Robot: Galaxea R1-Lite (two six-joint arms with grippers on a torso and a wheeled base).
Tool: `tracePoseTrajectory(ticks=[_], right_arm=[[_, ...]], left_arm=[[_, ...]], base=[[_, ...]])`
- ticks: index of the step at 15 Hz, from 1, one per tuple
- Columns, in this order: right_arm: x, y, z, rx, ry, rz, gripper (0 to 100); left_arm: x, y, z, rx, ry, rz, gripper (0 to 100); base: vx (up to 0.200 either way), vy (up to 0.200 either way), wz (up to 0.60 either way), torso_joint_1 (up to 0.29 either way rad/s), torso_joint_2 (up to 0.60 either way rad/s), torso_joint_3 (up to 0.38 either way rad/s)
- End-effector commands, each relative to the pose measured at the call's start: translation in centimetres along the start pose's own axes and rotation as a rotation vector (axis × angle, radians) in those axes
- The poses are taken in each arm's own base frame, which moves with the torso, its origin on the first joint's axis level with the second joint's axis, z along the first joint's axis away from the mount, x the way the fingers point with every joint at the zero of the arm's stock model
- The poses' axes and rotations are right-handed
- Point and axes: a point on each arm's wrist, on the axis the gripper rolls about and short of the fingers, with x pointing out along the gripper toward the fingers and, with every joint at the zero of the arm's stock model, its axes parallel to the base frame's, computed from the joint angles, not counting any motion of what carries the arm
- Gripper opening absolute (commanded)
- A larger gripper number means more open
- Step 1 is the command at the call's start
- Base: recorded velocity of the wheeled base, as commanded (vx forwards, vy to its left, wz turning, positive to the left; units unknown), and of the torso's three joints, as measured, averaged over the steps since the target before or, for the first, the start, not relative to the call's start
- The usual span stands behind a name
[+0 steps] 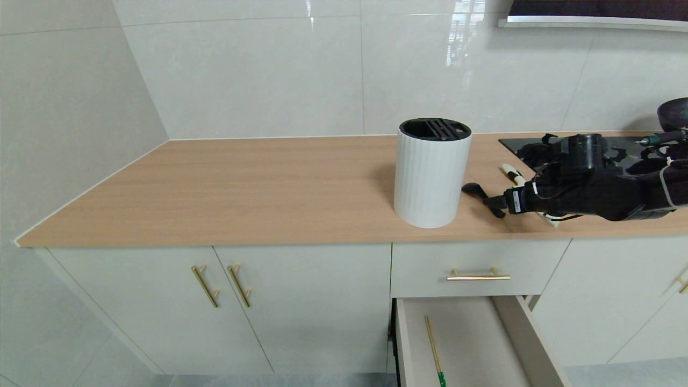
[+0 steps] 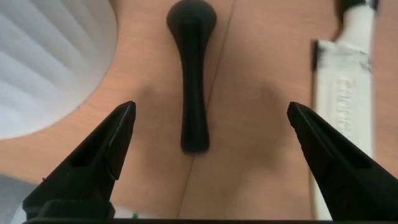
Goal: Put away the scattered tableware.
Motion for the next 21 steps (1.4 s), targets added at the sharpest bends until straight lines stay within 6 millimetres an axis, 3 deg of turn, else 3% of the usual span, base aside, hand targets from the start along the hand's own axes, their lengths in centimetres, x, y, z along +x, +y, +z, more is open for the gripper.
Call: tracePoseTrajectory(ticks=[1, 14, 15, 21], right_arm=[[1.1, -0.1, -1.0, 0.004, 0.02, 0.015, 100], [3.8, 0.9, -2.2, -0.009, -0.048, 0.041, 100], [3.9, 0.9, -2.2, -0.009, -0.047, 0.041, 0], [4.2, 0.9, -2.6, -0.009, -0.038, 0.044, 0]], left_arm=[[0.0, 0.0, 0.0, -0.001, 0.0, 0.001, 100], [0.0, 0.0, 0.0, -0.001, 0.001, 0.001, 100], [0.0, 0.0, 0.0, -0.001, 0.0, 0.001, 100], [0.0, 0.0, 0.0, -0.001, 0.0, 0.001, 100]], base=[[0.0, 0.0, 0.0, 0.0, 0.0, 0.0], [0.0, 0.0, 0.0, 0.0, 0.0, 0.0], [0.0, 0.0, 0.0, 0.0, 0.0, 0.0], [0.0, 0.0, 0.0, 0.0, 0.0, 0.0]])
